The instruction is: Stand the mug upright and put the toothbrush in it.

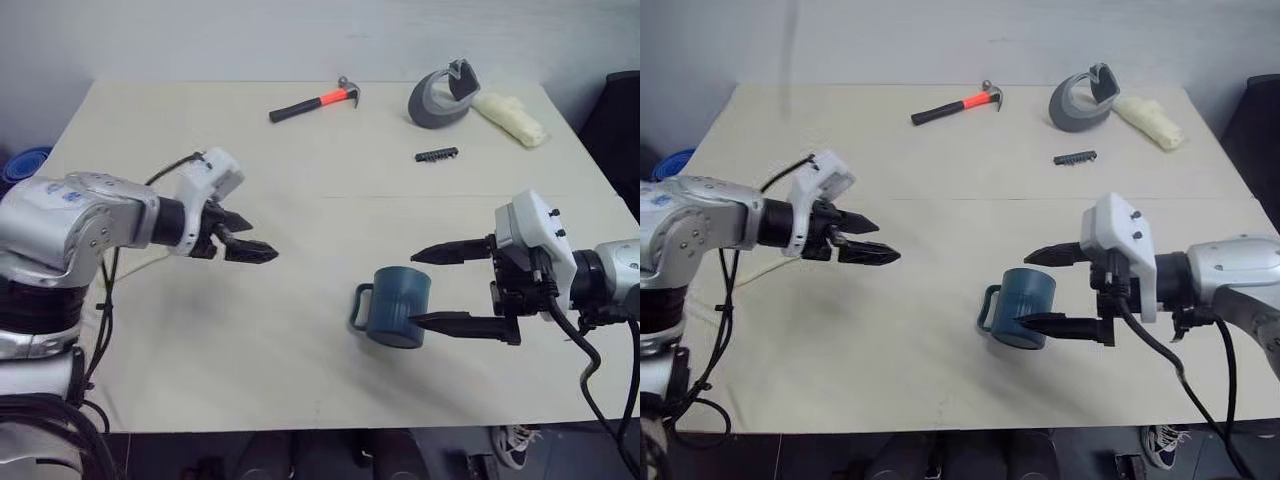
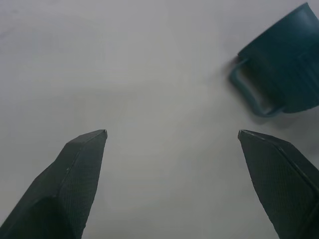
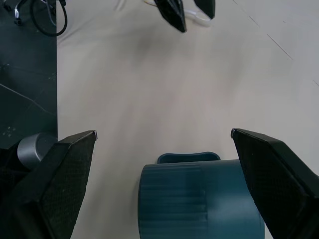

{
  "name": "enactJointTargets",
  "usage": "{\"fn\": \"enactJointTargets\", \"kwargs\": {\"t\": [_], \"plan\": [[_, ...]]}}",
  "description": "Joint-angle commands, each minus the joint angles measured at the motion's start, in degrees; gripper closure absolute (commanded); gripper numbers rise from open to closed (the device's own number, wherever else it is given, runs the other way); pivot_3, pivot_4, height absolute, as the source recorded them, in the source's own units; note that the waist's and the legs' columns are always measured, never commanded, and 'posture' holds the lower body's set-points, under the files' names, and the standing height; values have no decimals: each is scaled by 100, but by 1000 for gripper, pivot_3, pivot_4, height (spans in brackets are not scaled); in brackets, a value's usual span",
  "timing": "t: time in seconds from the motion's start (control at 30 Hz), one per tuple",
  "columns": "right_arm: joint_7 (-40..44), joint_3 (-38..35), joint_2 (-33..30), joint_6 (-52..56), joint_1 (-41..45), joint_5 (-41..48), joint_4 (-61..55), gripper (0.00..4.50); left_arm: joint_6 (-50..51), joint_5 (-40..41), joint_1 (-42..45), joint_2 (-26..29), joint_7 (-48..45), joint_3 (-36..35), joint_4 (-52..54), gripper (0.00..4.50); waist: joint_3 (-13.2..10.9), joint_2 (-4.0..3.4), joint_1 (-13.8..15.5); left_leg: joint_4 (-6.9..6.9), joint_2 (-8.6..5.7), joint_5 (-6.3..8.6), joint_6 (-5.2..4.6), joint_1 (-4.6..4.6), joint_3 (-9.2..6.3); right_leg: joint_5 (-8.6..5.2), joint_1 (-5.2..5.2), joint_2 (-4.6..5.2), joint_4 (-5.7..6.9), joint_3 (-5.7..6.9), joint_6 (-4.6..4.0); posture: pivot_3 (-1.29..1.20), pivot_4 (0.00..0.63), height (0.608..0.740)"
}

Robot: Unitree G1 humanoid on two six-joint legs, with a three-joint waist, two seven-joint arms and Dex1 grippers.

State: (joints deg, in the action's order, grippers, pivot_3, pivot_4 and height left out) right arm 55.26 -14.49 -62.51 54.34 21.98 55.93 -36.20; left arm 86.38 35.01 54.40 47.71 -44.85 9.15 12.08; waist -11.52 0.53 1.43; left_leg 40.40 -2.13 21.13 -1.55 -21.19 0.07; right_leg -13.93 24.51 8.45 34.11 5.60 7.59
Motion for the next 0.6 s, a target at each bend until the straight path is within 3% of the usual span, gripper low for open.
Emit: {"fn": "enactJointTargets", "kwargs": {"t": [0.03, 0.17, 0.3, 0.6], "plan": [[-10, -375, -172, 0, -73, 177, -174, 0, 528, -50, 656, -599, 403, 341, -690, 28, 0, 0, 48, 10, 0, 0, -1, -3, -4, 1, -4, 0, 1, 2, 1, 0, 150, 740], [223, -742, -436, -100, -320, 12, 5, 0, 612, 154, 1545, -1614, 971, 831, -2242, 28, 0, 1, 126, 47, -10, 2, -7, -18, -15, 8, -9, 1, 3, 5, 12, 0, 150, 740], [419, -1200, -612, -202, -689, -212, 161, 0, 612, 563, 1931, -2173, 1306, 1314, -2883, 28, 0, 0, 141, 46, -10, 4, -10, -17, -12, 9, -9, 4, 3, 1, 14, 0, 150, 740], [414, -2115, -542, -169, -1473, -411, 44, 0, 612, 1047, 1891, -2571, 1902, 2200, -3111, 28, -1, -2, 114, 48, -2, 5, -7, -10, -7, 9, -7, 3, 12, -8, 13, 0, 150, 740]]}}
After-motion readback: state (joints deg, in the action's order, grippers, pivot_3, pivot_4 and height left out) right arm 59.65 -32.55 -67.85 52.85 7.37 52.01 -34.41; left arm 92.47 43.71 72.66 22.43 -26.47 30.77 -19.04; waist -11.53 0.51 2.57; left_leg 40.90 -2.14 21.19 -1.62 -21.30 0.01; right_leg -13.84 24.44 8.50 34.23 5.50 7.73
